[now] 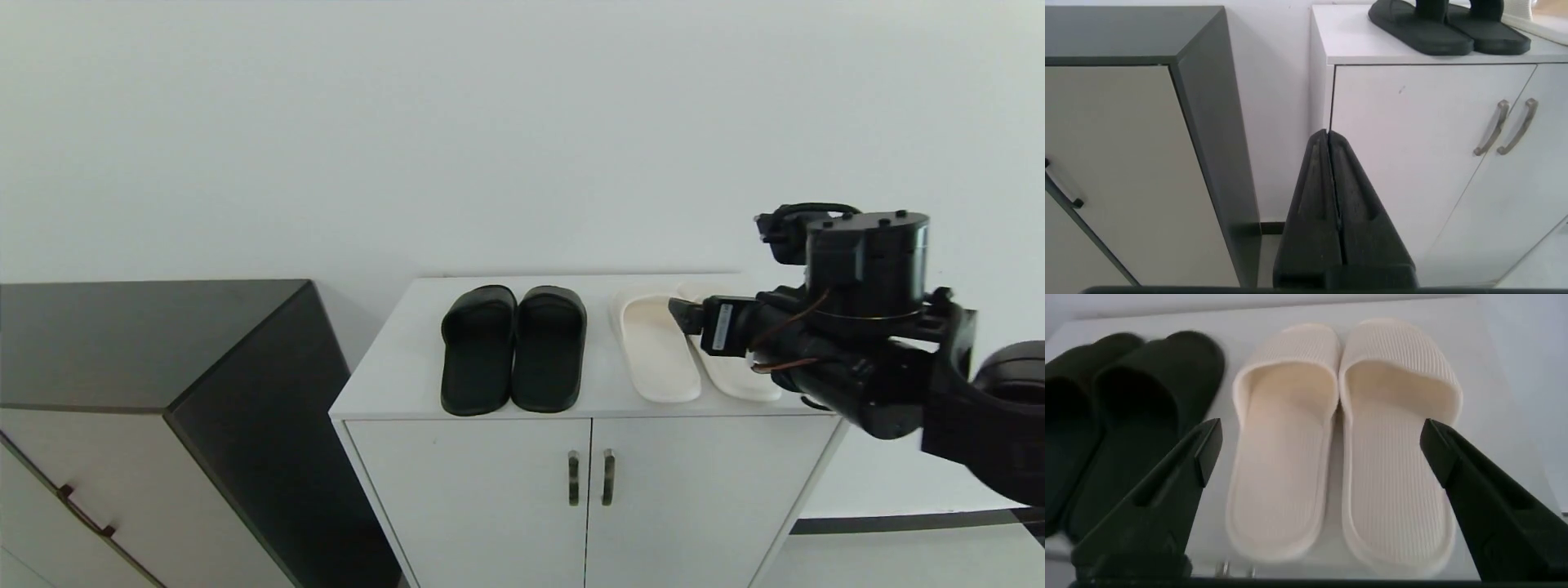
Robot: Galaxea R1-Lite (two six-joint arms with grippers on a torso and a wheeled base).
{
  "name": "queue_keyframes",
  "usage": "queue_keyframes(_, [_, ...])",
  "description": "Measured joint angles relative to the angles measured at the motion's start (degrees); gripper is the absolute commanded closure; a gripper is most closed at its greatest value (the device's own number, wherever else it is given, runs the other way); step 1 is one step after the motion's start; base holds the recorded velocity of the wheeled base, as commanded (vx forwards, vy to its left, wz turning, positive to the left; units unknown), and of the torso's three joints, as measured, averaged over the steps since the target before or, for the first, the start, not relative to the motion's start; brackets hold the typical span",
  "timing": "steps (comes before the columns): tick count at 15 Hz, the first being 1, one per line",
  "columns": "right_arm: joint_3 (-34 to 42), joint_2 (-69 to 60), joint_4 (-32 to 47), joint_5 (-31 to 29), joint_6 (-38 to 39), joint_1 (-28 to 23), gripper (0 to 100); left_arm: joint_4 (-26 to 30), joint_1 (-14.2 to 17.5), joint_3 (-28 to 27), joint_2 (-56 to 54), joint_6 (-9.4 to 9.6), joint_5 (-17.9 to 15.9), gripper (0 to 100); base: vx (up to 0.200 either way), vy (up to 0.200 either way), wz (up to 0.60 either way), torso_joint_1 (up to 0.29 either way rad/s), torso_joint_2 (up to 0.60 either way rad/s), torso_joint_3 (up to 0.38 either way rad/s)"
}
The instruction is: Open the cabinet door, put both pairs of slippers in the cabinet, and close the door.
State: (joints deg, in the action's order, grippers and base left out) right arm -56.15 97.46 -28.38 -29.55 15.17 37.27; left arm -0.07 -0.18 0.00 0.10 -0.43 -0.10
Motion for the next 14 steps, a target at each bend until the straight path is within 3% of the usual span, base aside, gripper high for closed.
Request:
queue_keyframes(4, [-3.55,9.01,-3.67,-0.63,-1.1,-1.96,0,0.0,0.05,0.0,0.0,-0.06,0.0,100,0.0,0.0,0.0,0.0,0.0,0.0])
queue_keyframes(14, [-14.04,19.07,-3.39,1.33,-4.47,-6.1,0,0.0,0.0,0.0,0.0,-0.2,0.0,100,0.0,0.0,0.0,0.0,0.0,0.0])
